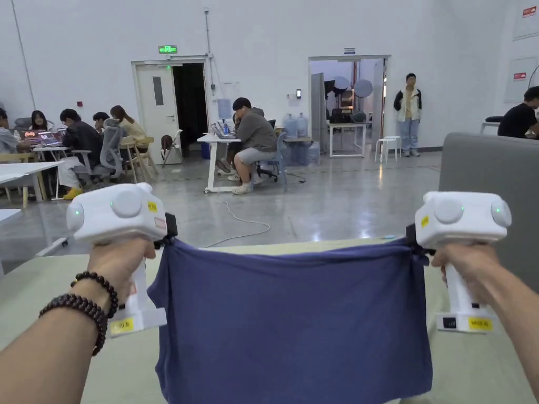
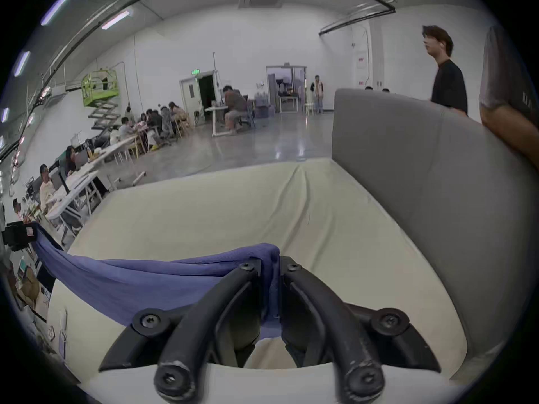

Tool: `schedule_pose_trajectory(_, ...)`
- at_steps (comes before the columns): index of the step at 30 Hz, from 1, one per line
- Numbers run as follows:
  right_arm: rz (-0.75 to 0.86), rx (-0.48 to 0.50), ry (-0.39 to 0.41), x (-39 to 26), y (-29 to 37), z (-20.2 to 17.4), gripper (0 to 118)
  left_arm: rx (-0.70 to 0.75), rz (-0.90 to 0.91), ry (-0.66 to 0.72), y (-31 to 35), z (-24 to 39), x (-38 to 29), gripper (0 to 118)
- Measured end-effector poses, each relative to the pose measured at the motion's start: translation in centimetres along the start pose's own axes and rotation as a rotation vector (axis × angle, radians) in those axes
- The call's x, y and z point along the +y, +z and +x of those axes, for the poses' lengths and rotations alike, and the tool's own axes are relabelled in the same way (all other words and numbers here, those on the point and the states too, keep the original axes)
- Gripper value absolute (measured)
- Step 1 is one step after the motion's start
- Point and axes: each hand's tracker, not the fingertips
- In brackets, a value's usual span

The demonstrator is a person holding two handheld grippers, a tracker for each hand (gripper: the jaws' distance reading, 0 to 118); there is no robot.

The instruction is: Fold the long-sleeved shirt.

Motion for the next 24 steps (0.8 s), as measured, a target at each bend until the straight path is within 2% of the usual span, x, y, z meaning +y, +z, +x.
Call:
schedule_pose_trajectory(6, -0.005, 0.021, 0.008, -1.9, 2.3, 0.5, 7, -0.038, 0.000, 0.010, 2.8, -0.9, -1.5, 0)
schedule_pose_trajectory(11, -0.049, 0.030, 0.114, -6.3, 6.5, 0.9, 7, -0.042, -0.075, -0.046, 6.7, -1.8, -5.3, 0)
schedule_pose_trajectory(18, -0.157, 0.060, 0.183, -18.6, 11.6, 2.9, 7, -0.045, -0.179, -0.084, 13.0, -3.3, -17.2, 0)
schedule_pose_trajectory(22, -0.279, 0.091, 0.250, -27.3, 14.4, 4.6, 7, -0.059, -0.350, -0.139, 16.2, -4.7, -26.2, 0)
schedule_pose_trajectory(24, -0.332, 0.104, 0.254, -31.5, 15.3, 5.8, 7, -0.072, -0.450, -0.131, 17.5, -5.4, -30.6, 0)
